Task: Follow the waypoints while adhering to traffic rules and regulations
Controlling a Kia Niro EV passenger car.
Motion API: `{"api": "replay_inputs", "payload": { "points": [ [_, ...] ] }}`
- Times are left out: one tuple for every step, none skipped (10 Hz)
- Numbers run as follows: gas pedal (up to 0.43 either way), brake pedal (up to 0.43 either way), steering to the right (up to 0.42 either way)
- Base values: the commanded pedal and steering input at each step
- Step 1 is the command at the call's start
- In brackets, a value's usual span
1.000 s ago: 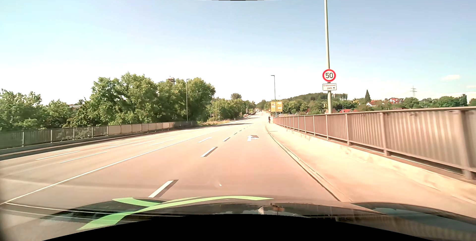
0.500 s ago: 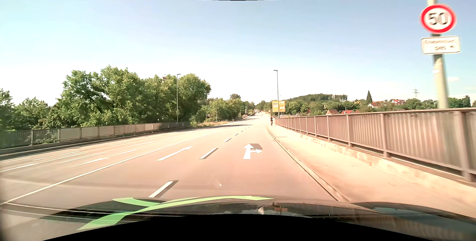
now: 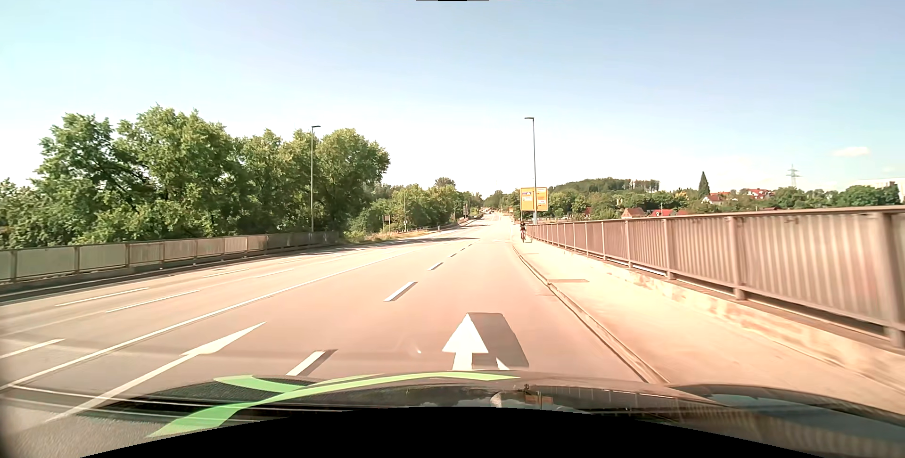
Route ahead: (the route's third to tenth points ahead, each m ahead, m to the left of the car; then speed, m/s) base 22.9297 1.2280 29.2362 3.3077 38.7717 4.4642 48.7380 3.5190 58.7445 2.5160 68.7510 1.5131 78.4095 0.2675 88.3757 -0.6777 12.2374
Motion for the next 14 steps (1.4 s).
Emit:
{"api": "replay_inputs", "payload": {
  "points": [
    [0.118, 0.0, 0.002],
    [0.13, 0.0, 0.002],
    [0.13, 0.0, 0.003],
    [0.138, 0.0, 0.004],
    [0.15, 0.0, 0.006],
    [0.15, 0.0, 0.006],
    [0.15, 0.0, 0.006],
    [0.15, 0.0, 0.006],
    [0.157, 0.0, 0.006],
    [0.157, 0.0, 0.007],
    [0.157, 0.0, 0.008],
    [0.157, 0.0, 0.01],
    [0.157, 0.0, 0.011],
    [0.15, 0.0, 0.011]
  ]
}}
